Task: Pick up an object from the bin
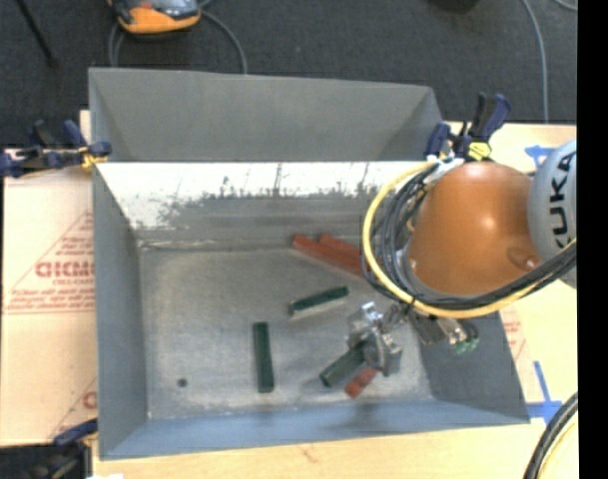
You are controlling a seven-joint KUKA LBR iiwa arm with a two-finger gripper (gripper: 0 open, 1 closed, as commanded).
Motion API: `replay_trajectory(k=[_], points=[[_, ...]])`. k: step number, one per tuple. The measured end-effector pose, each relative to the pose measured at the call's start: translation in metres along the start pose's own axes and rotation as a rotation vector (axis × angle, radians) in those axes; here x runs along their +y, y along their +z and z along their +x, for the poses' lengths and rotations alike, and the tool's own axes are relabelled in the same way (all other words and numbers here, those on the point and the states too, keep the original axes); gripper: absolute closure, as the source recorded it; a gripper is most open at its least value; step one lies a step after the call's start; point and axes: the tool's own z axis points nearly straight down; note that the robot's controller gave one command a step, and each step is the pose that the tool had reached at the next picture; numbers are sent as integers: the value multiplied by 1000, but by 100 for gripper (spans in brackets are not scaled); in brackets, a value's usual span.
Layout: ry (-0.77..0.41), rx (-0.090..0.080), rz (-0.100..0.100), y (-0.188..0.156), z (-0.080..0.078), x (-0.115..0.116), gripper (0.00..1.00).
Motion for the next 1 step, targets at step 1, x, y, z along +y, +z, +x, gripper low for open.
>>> replay_trajectory(k=[1], points=[[3,-9,5,-34,0,-8,100]])
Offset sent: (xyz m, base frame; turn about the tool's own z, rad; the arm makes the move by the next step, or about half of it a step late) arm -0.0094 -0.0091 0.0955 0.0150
